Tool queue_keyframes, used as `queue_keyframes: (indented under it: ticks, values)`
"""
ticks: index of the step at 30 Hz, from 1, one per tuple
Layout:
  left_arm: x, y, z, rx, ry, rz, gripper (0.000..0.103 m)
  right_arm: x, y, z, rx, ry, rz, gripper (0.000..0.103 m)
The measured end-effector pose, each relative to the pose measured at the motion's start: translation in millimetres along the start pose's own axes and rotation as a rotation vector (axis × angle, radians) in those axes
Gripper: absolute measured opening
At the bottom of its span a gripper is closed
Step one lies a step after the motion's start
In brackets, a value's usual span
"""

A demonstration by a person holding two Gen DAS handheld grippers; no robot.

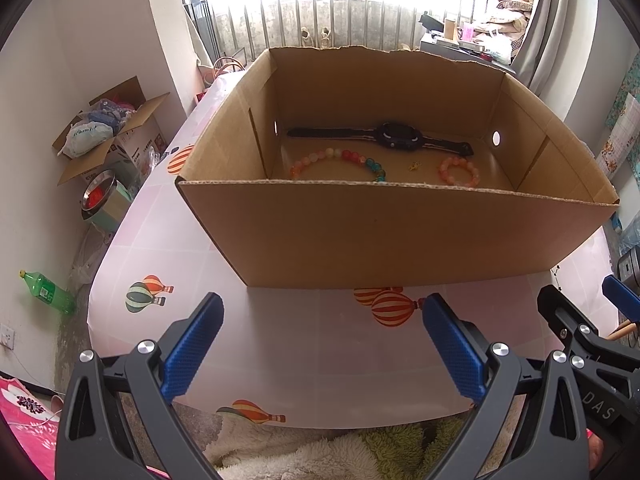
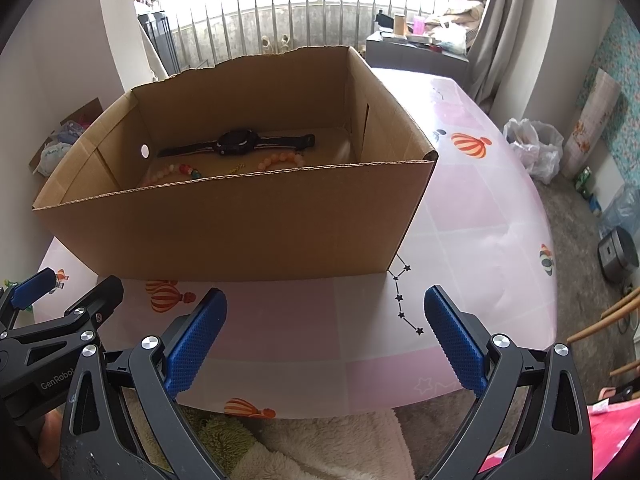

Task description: Organize jewelry

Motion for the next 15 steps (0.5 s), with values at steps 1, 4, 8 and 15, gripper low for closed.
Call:
queue_keyframes:
  ticks: [1, 4, 8, 15]
  values:
    - [0.0, 0.0, 0.1, 0.001, 0.0, 0.001, 0.098, 0.2, 0.2, 0.2, -0.001, -0.001, 0.0, 0.095]
    - [0.0, 0.0, 0.0, 0.0, 0.0, 0.0, 0.098, -0.2, -0.5, -1.2, -0.004, 0.0, 0.001, 0.095]
    - [0.0, 0.1, 0.3, 0.0, 0.0, 0.0, 0.098, -0.2, -0.5, -1.3, -0.004, -0.001, 0.001, 0.095]
    - [-0.3, -0.4, 0.2, -0.001, 0.0, 0.0, 0.098, 0.3, -0.7, -1.2, -0.006, -0.001, 0.002, 0.095]
Point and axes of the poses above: each gripper's, at about its wrist camera, not at the fingertips, and y roughly against the way its jaws point, z to its left, x to its underside, the point moved 8 cm from there along -y, roughly the way its jaws point, and after that the axes turned 13 degrees about z, right-handed, at the moved point
